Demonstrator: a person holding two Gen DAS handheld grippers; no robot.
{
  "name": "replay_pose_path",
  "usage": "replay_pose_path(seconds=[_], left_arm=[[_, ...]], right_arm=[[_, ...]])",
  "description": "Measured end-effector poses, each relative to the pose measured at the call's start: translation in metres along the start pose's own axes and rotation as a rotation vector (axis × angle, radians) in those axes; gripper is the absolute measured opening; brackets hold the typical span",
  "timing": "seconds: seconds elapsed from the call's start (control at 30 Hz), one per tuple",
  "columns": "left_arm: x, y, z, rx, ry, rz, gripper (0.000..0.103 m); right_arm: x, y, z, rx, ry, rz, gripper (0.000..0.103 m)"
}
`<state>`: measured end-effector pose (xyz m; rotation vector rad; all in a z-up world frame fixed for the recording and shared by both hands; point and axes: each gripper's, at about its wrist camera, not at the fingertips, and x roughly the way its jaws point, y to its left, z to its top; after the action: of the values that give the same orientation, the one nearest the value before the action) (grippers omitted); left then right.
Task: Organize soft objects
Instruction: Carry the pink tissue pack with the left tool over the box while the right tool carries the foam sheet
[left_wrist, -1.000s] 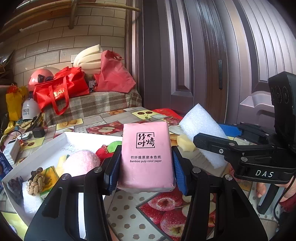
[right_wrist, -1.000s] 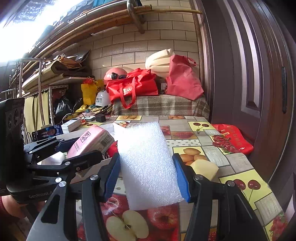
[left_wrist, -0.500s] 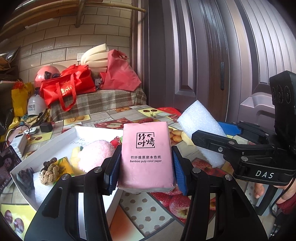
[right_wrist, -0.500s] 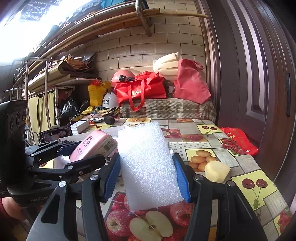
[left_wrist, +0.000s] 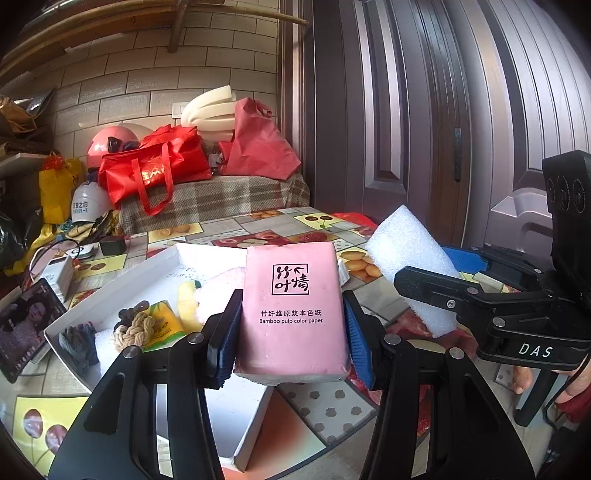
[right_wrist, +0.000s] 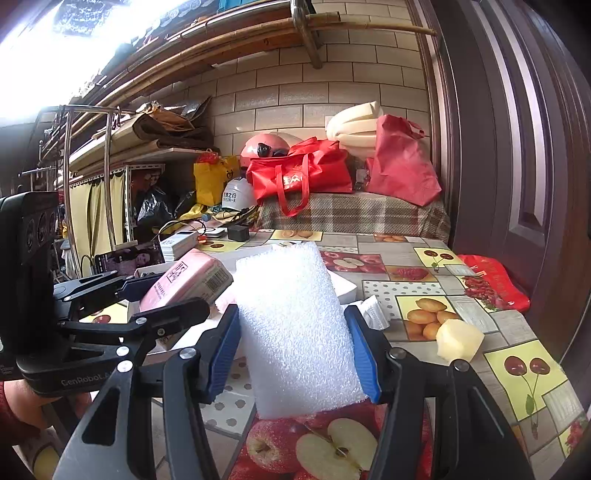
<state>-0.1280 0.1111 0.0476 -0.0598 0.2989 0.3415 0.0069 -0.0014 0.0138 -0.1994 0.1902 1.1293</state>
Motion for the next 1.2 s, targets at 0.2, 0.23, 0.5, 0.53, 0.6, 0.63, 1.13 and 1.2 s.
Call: replay_pose_path(seconds=[0.2,0.23,0.5,0.53,0.6,0.63,1.13,1.2], left_arm=[[-0.002,0.021,-0.002,-0.017,0.005,0.045,0.051],[-0.002,0.025,-0.002,-0.023,0.005,0.056,0.051],[-0.005,0.06,-0.005,-0.062,0.001,0.139,0.051],[-0.005,0.064,-0.005,-0.067,0.001,0.151,0.051],[-0.004,0.072,-0.005,-0.075,0.001,0.176,0.051],[-0.003,0.076,-0.005,-0.079,0.003,0.187,0.051],[0.036,0.112,0.003,-0.114,0.055,0.243,0.051],[0.038,0.115,0.003,-0.121,0.054,0.238,0.051]], right_arm=[[0.005,0.004,-0.001,0.003,0.024,0.014,0.057],[0.006,0.005,-0.001,0.001,0.026,0.016,0.057],[0.019,0.014,0.001,-0.004,0.054,0.035,0.057],[0.022,0.014,0.001,-0.003,0.061,0.04,0.057],[0.03,0.017,0.002,-0.001,0.079,0.048,0.057],[0.035,0.018,0.002,0.0,0.088,0.054,0.057],[0.089,0.067,0.012,-0.09,0.13,0.153,0.057],[0.102,0.07,0.013,-0.095,0.169,0.178,0.057]])
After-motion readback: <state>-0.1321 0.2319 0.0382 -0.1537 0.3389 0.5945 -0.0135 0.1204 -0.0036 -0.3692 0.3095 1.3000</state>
